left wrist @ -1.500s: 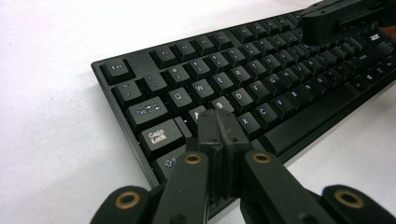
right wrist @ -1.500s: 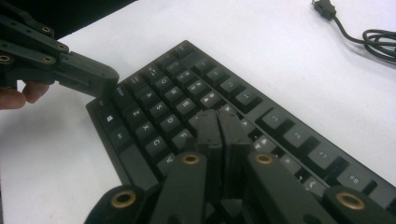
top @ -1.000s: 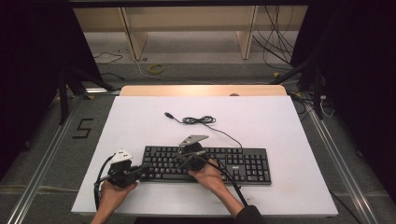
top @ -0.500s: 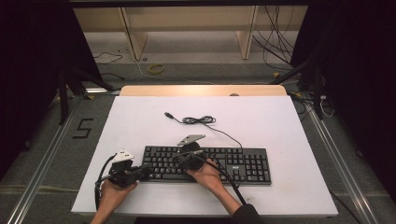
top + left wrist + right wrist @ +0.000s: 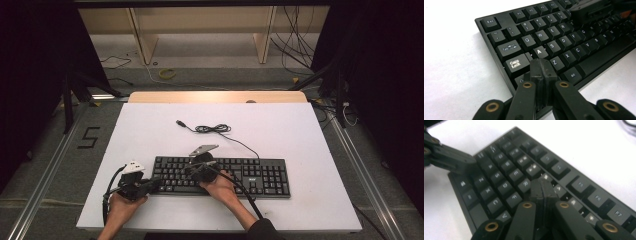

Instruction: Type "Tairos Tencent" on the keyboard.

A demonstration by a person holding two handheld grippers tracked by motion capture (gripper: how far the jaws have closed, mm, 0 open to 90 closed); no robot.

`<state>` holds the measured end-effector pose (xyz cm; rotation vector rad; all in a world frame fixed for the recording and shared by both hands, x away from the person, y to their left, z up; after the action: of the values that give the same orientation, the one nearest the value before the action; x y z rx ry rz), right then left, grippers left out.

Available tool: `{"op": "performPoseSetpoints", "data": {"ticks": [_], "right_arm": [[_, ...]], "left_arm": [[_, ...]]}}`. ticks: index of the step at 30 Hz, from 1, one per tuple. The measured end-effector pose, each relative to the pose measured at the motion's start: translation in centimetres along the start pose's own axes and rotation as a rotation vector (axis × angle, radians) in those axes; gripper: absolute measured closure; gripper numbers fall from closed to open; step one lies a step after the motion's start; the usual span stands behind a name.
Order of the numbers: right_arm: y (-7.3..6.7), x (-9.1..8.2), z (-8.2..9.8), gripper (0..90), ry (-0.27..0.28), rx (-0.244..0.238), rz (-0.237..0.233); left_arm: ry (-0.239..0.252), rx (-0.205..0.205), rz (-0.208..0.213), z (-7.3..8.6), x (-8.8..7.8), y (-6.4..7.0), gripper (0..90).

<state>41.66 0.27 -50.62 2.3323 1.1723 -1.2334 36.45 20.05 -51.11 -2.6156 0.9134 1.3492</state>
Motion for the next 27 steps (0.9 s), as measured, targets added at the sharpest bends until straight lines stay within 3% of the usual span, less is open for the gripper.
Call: {"op": "performPoseSetpoints", "data": {"ticks": [11,16,21,27], "right_arm": [[0.1,0.1,0.0,90.0,0.002,0.014,0.006],[0.1,-0.5,0.0,90.0,0.03,0.037,-0.013],[0.0,-1.4,-0.1,87.3,0.058,0.031,-0.032],[-0.1,-2.2,0.0,79.9,0.077,0.035,-0.045]], "left_arm": [[-0.002,-0.004,0.002,0.0,0.0,-0.1,89.0],[0.024,-0.005,0.003,-0.2,-0.4,0.0,85.7],[0.05,-0.001,0.016,-0.4,-0.7,0.2,83.6],[0.08,-0.01,0.032,-0.6,-1.0,0.2,76.9]]}}
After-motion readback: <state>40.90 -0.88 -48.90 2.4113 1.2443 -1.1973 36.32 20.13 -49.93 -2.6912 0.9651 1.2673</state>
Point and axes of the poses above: each handheld gripper's, and its own axes: x roughly forward along the jaws, z roughly out of its underside, y roughly to its right, the point moved 4 cm from there along x, roughly forward along the jaws, and after that the axes turned 8 degrees about -y, right-handed, at the moved point
